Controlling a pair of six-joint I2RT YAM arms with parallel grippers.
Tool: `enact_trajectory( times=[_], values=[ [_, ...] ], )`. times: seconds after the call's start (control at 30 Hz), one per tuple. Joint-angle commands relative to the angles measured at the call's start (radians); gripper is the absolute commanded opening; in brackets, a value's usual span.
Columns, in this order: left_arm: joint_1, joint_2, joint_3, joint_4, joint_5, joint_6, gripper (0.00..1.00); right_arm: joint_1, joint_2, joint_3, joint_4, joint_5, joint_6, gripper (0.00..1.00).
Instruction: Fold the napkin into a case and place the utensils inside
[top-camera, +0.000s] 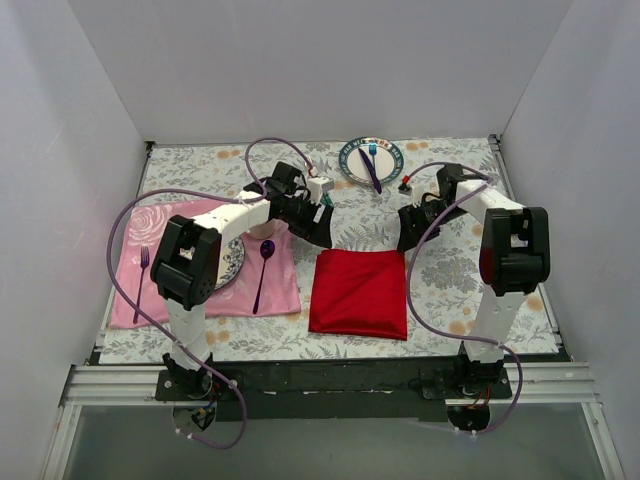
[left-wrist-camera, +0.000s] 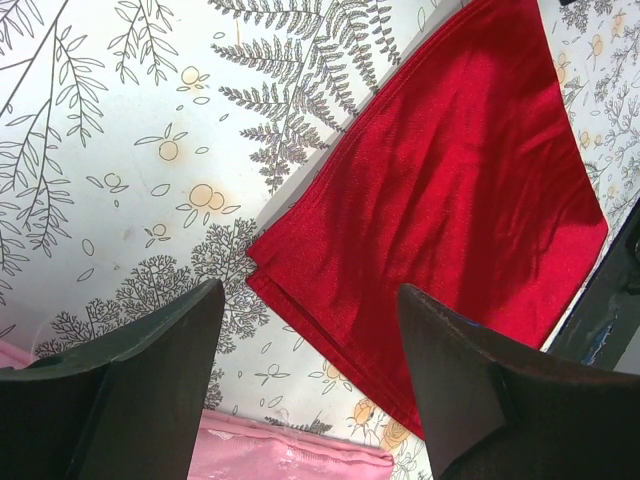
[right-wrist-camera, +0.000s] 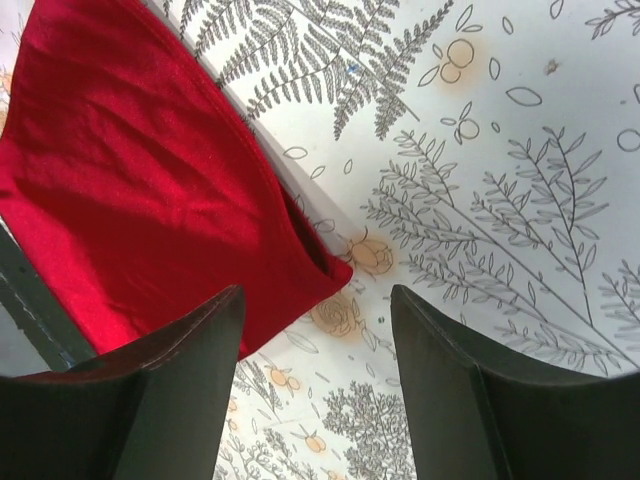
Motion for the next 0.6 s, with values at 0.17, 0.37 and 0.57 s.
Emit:
enact_trajectory(
  times=[0.17, 0.37, 0.57],
  values=[
    [0.012, -0.024, 0.042, -0.004, 0.005, 0.004, 0.70, -0.010, 0.094, 0.076, -0.060, -0.138, -0.019, 0.57],
    [0.027, -0.019, 0.041, -0.004, -0.001, 0.001, 0.70, -0.010, 0.096, 0.087, -0.103, -0.176, -0.053, 0.36],
    [0.042, -0.011, 0.048, 0.002, -0.007, -0.001, 0.70, -0.009, 0.071, 0.087, -0.132, -0.192, -0.091, 0.16]
  ],
)
